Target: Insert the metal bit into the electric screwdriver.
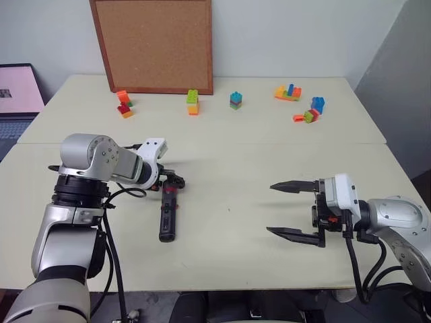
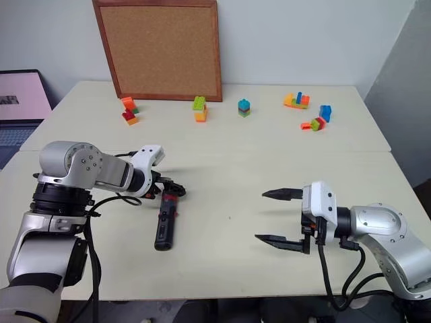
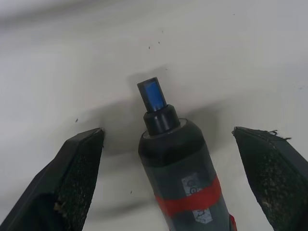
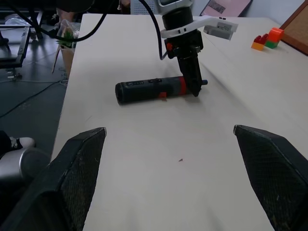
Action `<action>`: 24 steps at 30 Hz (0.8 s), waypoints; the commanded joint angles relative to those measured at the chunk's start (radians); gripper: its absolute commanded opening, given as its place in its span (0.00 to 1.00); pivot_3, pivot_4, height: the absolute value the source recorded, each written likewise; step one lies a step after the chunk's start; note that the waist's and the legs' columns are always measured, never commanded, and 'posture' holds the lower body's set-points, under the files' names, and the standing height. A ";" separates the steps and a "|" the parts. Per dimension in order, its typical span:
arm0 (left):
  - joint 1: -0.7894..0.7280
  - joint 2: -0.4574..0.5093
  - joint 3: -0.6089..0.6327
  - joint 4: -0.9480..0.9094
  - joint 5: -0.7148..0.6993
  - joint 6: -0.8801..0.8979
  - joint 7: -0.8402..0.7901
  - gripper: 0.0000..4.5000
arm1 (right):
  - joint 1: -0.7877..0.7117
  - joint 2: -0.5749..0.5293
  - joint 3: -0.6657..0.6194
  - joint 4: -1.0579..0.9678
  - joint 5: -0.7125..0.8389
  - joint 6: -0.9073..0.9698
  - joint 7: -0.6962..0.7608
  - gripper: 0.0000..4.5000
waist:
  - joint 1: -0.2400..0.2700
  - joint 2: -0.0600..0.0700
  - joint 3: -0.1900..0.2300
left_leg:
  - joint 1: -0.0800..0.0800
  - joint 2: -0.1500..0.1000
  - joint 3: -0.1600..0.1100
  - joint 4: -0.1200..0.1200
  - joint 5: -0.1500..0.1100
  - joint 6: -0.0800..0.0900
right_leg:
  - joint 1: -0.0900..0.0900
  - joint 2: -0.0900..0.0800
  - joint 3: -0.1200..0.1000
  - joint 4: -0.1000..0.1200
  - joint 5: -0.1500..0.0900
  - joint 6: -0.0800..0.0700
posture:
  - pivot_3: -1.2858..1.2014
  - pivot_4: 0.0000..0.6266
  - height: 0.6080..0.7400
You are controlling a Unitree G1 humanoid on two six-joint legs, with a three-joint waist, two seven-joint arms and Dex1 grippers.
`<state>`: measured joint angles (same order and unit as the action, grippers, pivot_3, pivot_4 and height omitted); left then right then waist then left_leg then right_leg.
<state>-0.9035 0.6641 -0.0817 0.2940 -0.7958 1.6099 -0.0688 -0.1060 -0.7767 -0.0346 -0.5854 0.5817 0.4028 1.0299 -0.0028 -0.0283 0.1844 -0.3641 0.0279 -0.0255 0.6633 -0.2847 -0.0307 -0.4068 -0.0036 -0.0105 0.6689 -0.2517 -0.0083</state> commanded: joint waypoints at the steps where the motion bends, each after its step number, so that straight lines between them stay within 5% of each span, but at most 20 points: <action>1: -0.014 -0.029 0.035 0.035 -0.025 0.005 0.079 0.96 | -0.009 0.003 -0.004 -0.028 0.019 -0.001 -0.006 1.00 | 0.000 0.000 0.000 | 0.000 0.000 0.000 0.000 0.000 -0.001 | 0.000 0.000 0.000 0.001 0.000 0.000 | 0.52 0.24 1.00; 14: 0.009 -0.033 0.047 0.036 -0.074 0.005 0.192 0.42 | -0.021 -0.006 -0.023 -0.038 0.055 0.017 -0.017 1.00 | -0.003 0.000 0.000 | 0.003 -0.001 0.000 0.000 0.003 -0.005 | 0.000 -0.001 0.000 0.007 0.000 0.000 | 0.52 0.24 1.00; 24: -0.060 -0.021 0.029 -0.172 -0.083 -0.007 0.015 0.37 | -0.031 -0.015 -0.040 -0.044 0.071 0.031 -0.022 1.00 | -0.002 -0.001 0.001 | 0.000 -0.001 0.001 0.000 0.005 -0.008 | -0.002 -0.001 -0.001 0.006 0.000 0.000 | 0.52 0.24 1.00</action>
<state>-0.9050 0.6307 -0.0562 0.2477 -0.8691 1.6096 0.0277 -0.1197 -0.7801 -0.0378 -0.5902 0.6311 0.4303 1.0190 -0.0049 -0.0297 0.1853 -0.3641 0.0269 -0.0249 0.6636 -0.2778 -0.0428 -0.4093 -0.0044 -0.0112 0.6753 -0.2518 -0.0082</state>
